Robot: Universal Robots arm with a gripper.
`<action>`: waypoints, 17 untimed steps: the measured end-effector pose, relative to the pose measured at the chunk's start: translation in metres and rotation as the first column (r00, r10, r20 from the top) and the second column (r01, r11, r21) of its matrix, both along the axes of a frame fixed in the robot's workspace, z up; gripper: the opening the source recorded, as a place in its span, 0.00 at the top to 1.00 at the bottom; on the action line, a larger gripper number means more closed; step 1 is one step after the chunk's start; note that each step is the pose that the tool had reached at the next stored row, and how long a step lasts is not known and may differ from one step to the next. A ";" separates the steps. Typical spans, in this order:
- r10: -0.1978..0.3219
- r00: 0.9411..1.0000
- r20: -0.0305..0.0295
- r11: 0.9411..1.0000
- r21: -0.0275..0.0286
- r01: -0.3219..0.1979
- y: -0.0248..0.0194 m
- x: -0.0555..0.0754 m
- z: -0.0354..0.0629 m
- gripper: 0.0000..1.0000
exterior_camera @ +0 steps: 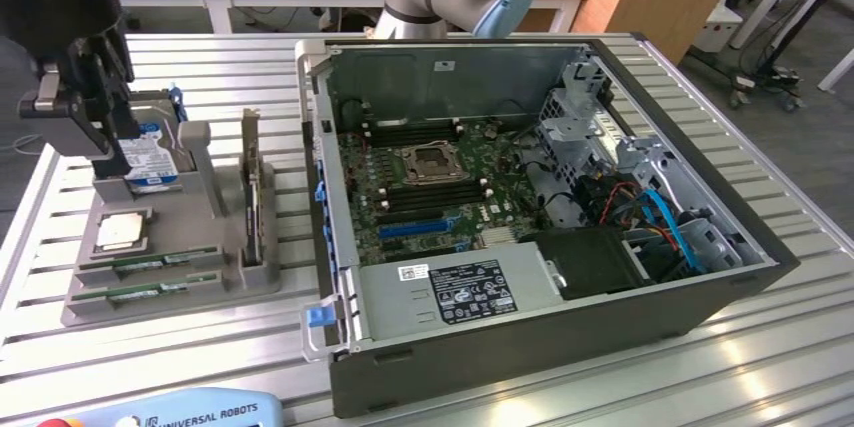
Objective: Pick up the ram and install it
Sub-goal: 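Pick up the ram and move it above insertion slot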
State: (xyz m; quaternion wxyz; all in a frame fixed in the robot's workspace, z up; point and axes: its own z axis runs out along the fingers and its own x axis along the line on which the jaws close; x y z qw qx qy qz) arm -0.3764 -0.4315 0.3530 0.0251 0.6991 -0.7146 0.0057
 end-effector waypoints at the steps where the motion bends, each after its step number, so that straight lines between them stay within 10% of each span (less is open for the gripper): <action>1: 0.000 1.000 0.000 1.000 0.000 0.000 0.0000 0.000 -0.0005 0.47; 17: 0.000 1.000 0.000 1.000 0.000 0.000 0.0000 0.000 -0.0081 0.47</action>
